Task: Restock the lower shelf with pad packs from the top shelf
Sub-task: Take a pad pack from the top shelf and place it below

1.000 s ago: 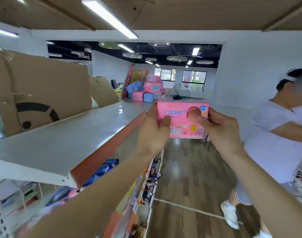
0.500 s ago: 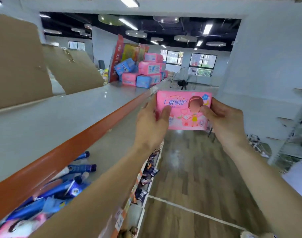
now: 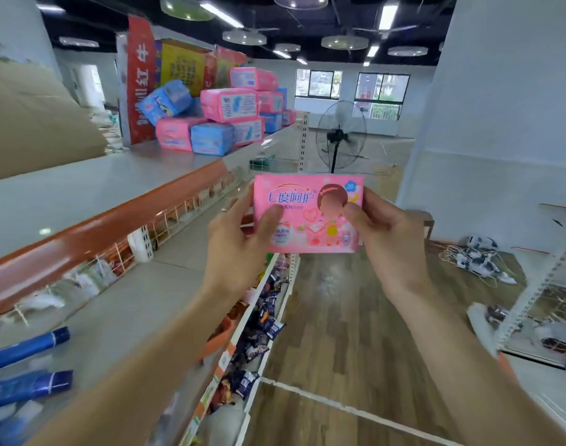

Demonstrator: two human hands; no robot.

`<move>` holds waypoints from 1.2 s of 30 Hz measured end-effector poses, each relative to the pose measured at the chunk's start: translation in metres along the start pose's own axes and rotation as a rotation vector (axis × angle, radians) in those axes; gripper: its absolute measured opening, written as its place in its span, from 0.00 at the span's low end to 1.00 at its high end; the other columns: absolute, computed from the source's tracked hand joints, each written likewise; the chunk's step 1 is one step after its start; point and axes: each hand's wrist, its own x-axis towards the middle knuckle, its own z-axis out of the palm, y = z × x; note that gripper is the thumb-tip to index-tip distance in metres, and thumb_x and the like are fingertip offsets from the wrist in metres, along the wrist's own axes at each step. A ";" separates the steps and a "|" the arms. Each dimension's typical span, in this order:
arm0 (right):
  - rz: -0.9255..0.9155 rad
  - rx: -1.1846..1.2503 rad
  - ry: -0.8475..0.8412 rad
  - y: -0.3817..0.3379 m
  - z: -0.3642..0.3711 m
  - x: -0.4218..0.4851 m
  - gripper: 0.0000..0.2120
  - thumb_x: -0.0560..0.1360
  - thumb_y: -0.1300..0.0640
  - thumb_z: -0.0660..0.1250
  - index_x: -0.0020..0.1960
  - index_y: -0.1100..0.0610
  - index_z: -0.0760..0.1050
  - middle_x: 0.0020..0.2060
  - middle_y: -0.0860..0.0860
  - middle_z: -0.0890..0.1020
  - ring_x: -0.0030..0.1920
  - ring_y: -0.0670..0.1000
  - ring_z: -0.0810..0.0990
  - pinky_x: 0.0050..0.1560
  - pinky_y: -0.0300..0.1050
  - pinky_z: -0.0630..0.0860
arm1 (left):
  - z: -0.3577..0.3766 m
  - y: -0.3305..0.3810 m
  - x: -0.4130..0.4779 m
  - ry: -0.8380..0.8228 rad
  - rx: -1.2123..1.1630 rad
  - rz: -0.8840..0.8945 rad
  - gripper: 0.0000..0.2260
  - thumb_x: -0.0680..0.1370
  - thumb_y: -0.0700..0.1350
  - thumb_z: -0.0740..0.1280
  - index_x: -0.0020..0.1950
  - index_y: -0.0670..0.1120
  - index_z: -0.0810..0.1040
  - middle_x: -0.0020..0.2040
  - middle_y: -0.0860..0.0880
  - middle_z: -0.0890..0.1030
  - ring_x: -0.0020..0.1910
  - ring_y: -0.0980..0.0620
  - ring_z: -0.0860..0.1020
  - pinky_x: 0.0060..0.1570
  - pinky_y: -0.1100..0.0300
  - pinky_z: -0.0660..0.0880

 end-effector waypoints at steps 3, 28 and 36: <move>-0.013 0.044 -0.015 0.044 -0.021 0.035 0.13 0.78 0.63 0.67 0.54 0.46 0.83 0.32 0.38 0.82 0.34 0.36 0.76 0.40 0.26 0.71 | 0.047 -0.025 0.021 0.040 0.042 -0.027 0.16 0.81 0.50 0.66 0.68 0.48 0.78 0.54 0.48 0.84 0.47 0.56 0.84 0.45 0.59 0.81; 0.042 0.157 -0.257 0.301 -0.051 0.305 0.18 0.78 0.61 0.69 0.67 0.55 0.77 0.52 0.43 0.86 0.51 0.41 0.84 0.49 0.37 0.80 | 0.258 -0.202 0.206 0.198 0.192 -0.144 0.23 0.79 0.54 0.67 0.74 0.52 0.71 0.44 0.53 0.85 0.27 0.56 0.71 0.25 0.67 0.67; 0.095 0.185 -0.309 0.391 0.008 0.418 0.19 0.76 0.64 0.70 0.67 0.55 0.77 0.51 0.38 0.85 0.53 0.41 0.84 0.50 0.34 0.79 | 0.278 -0.288 0.313 0.273 0.097 -0.224 0.24 0.74 0.53 0.68 0.69 0.49 0.76 0.45 0.53 0.87 0.26 0.64 0.75 0.27 0.74 0.70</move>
